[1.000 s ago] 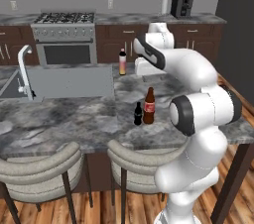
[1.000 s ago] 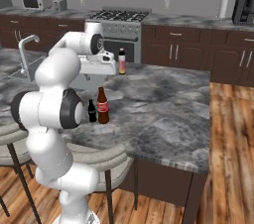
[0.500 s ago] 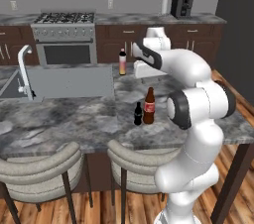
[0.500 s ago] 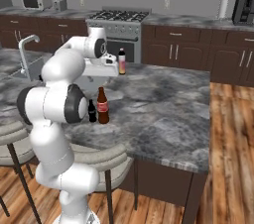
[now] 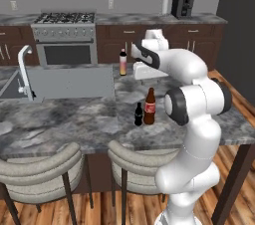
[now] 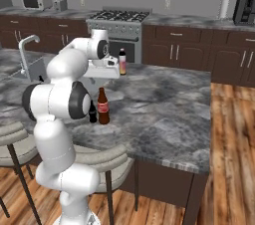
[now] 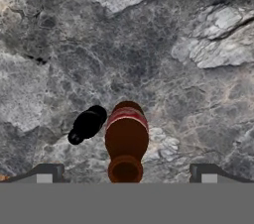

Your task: Place the large bottle from the dining counter next to the other large bottle outside the sink, and place the small bottle from the dining counter next to the other small bottle inside the sink.

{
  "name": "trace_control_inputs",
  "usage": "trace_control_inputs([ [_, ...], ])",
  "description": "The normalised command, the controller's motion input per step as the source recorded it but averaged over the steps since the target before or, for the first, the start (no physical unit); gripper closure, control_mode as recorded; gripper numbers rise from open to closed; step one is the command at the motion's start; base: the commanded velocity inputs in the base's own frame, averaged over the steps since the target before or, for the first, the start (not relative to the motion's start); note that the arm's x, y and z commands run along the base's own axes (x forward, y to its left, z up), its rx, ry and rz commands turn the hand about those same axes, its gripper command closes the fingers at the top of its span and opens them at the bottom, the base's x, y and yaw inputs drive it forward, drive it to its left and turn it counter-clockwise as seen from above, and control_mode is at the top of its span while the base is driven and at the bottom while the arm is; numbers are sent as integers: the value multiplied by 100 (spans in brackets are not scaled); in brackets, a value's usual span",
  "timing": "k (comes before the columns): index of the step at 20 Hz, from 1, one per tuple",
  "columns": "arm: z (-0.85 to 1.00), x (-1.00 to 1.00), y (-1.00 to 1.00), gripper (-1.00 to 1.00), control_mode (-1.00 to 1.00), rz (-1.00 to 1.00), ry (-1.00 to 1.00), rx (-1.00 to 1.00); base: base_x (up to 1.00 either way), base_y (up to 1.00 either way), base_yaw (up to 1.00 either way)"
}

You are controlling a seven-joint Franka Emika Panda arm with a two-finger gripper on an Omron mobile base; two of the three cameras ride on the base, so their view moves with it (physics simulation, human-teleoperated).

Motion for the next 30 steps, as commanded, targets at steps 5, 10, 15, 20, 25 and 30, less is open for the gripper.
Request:
trace_control_inputs([
  [5,-11,2,0,-100,-100,0,1,0,0,0,0],
  [10,-21,4,0,-100,-100,0,0,0,0,0,0],
  [15,-25,0,0,-100,-100,0,1,0,0,0,0],
  [20,-23,0,0,-100,-100,0,3,0,0,0,0],
  [25,-13,0,0,-100,-100,0,2,0,0,0,0],
  [30,7,-3,0,-100,-100,0,0,0,0,0,0],
])
